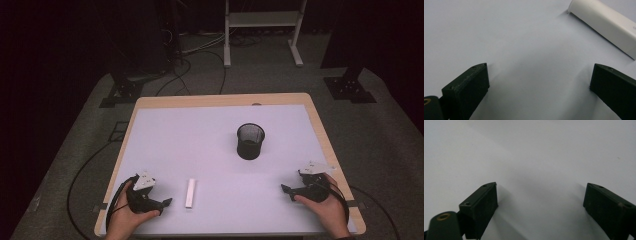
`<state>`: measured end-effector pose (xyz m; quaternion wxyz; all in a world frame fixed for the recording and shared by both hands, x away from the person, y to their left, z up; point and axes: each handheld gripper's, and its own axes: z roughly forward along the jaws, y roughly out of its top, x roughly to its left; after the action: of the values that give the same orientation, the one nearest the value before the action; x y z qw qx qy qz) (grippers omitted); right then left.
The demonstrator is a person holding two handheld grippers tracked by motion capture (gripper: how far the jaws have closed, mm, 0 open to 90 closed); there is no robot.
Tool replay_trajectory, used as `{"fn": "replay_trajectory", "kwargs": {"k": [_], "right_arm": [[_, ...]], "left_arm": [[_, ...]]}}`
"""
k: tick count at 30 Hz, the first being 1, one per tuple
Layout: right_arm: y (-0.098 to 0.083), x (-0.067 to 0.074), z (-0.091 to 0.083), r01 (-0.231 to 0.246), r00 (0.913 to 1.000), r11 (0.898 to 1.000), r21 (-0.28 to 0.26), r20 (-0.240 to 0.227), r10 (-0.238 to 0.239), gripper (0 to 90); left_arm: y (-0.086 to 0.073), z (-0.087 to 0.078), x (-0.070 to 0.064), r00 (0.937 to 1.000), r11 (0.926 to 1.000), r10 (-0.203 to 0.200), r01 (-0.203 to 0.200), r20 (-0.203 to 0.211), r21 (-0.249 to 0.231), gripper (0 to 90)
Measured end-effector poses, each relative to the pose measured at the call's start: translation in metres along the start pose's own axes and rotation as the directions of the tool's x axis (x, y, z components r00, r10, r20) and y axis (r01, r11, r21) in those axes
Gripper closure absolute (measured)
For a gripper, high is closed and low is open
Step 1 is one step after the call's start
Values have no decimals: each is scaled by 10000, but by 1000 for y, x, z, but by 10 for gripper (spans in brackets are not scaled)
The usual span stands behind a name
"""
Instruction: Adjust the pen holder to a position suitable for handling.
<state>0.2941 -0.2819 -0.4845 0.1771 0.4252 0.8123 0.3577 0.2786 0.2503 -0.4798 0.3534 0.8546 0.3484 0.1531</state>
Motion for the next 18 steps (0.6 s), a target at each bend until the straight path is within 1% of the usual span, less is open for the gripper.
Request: {"fn": "replay_trajectory", "kwargs": {"k": [7, 9, 10, 11, 12, 13, 14, 16, 17, 18], "right_arm": [[0, 1, -1, -22, 10000, 10000, 18, 73, 22, 134], [1, 2, -1, -44, 9999, 10000, 47, 113, 44, 153], [1, 2, -2, -37, 9999, 10000, 41, 162, 36, 176], [1, 2, -2, -37, 9999, 10000, 41, 162, 36, 176], [2, 2, -3, -84, 9999, 10000, 47, 150, 84, 244], [2, 2, -3, -84, 9999, 10000, 47, 150, 84, 244], [3, 2, -4, -98, 9998, 9999, 72, 156, 97, 279], [4, 2, -4, -122, 9998, 9999, 102, 175, 120, 292], [5, 3, -4, -182, 9997, 9997, 129, 193, 180, 320], [6, 2, -5, -234, 9997, 9996, 163, 110, 232, 338]], "left_arm": [[0, 0, 0, 10000, 10000, -10, 10, 3, -18, 14], [0, 0, 0, 10000, 10000, -6, 6, 5, -19, 14], [0, 0, 0, 10000, 10000, -7, 7, 2, -22, 14], [0, 0, 0, 10000, 10000, -7, 7, 2, -22, 14], [0, 0, 0, 10000, 10000, -6, 6, 2, -23, 14], [0, 0, 0, 10000, 10000, -9, 9, 4, -28, 14], [0, 0, 0, 10000, 10000, -7, 7, 4, -26, 14], [0, 0, 0, 10000, 10000, -8, 8, 6, -27, 14], [0, 0, 0, 10000, 10000, -11, 11, 7, -29, 14], [0, 0, 0, 10000, 10000, -10, 10, 7, -25, 14]]}}
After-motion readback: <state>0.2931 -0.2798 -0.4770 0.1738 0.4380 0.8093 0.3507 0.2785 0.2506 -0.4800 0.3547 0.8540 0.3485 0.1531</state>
